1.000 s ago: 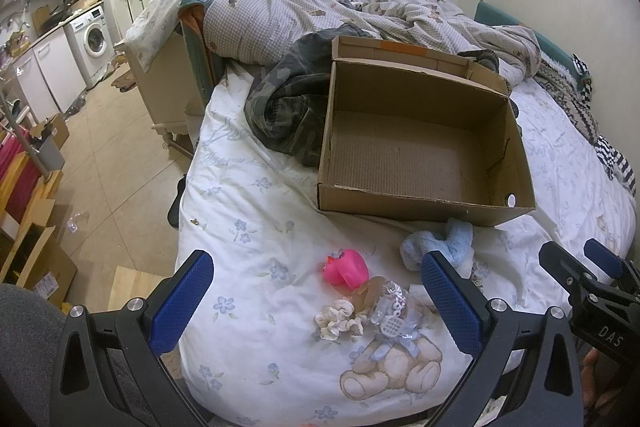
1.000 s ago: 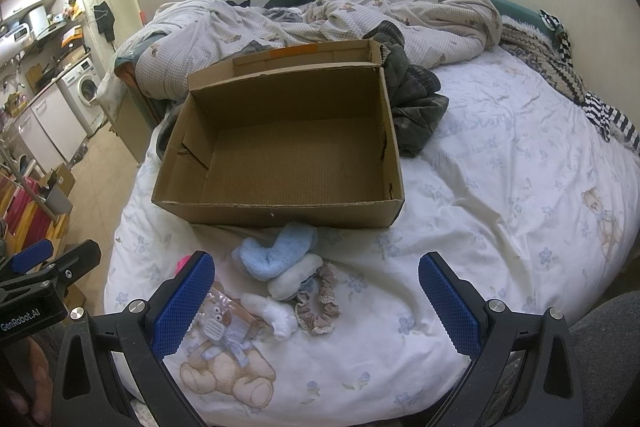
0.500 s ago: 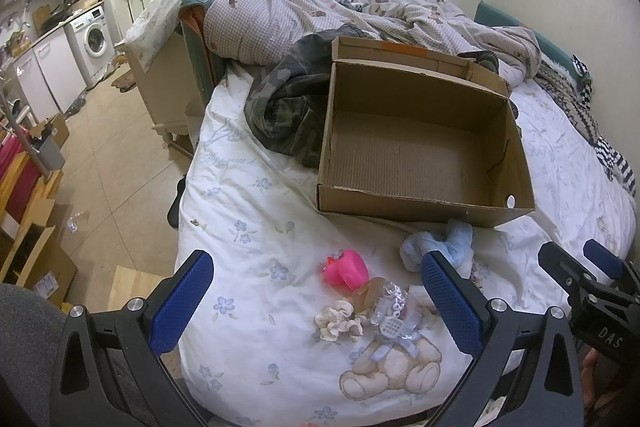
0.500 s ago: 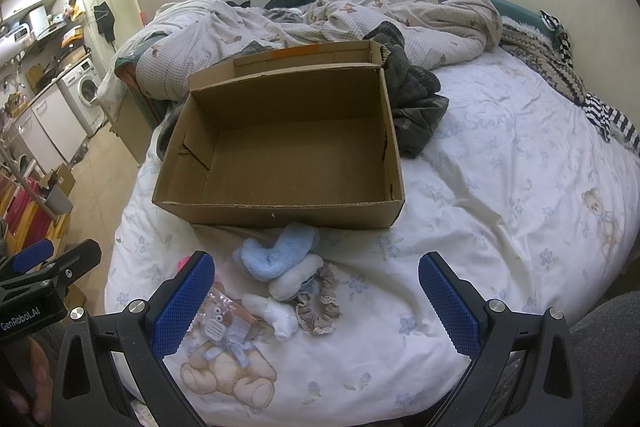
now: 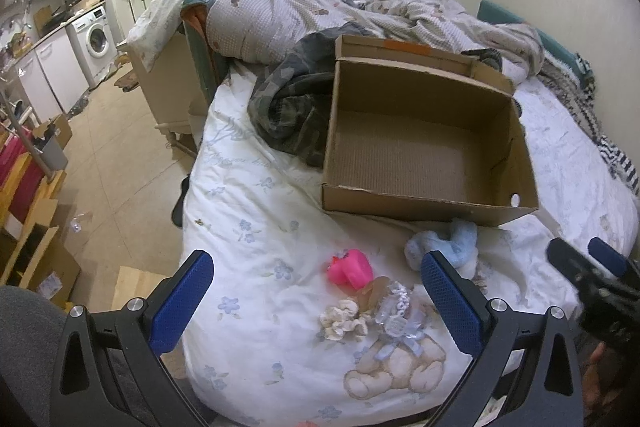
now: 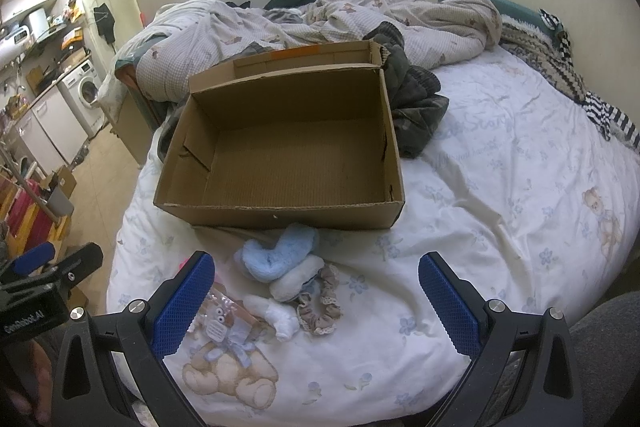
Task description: Organize soft objects
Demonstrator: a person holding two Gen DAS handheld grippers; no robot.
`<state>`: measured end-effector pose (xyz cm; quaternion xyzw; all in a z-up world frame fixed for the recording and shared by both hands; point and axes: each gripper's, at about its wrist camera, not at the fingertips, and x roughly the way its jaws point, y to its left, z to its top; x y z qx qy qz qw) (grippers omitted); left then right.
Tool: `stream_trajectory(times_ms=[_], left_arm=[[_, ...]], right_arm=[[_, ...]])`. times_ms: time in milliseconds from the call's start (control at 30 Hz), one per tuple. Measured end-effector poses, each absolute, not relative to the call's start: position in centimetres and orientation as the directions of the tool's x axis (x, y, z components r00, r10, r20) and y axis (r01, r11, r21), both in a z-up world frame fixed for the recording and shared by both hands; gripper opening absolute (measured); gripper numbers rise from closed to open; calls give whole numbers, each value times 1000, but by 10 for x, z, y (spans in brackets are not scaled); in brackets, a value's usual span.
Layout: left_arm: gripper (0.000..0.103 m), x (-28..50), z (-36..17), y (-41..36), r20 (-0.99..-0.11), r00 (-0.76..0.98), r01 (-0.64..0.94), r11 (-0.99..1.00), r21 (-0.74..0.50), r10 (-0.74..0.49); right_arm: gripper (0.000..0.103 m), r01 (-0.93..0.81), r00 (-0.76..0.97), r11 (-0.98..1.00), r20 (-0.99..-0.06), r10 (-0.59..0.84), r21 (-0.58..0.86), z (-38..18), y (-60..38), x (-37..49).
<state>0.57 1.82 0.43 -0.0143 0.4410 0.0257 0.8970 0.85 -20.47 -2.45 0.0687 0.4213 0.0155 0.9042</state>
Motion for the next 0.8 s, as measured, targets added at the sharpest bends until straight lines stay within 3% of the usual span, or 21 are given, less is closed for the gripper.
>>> stream_trajectory(times_ms=[200, 433, 533, 633, 800], left_arm=[[103, 24, 13, 36, -810, 581, -108, 994, 21, 81], [103, 47, 9, 44, -845, 529, -102, 994, 28, 78], [103, 55, -2, 46, -868, 492, -105, 994, 21, 70], [102, 57, -15, 48, -890, 453, -118, 993, -2, 52], [102, 60, -28, 55, -906, 422, -147, 988, -36, 30]], right_arm=[[103, -11, 539, 947, -796, 276, 320, -14, -211, 36], [103, -3, 314, 862, -818, 482, 507, -51, -189, 62], [89, 27, 226, 837, -818, 528, 547, -77, -169, 69], [88, 105, 161, 828, -831, 532, 550, -111, -157, 74], [77, 265, 107, 815, -856, 506, 515, -158, -149, 77]])
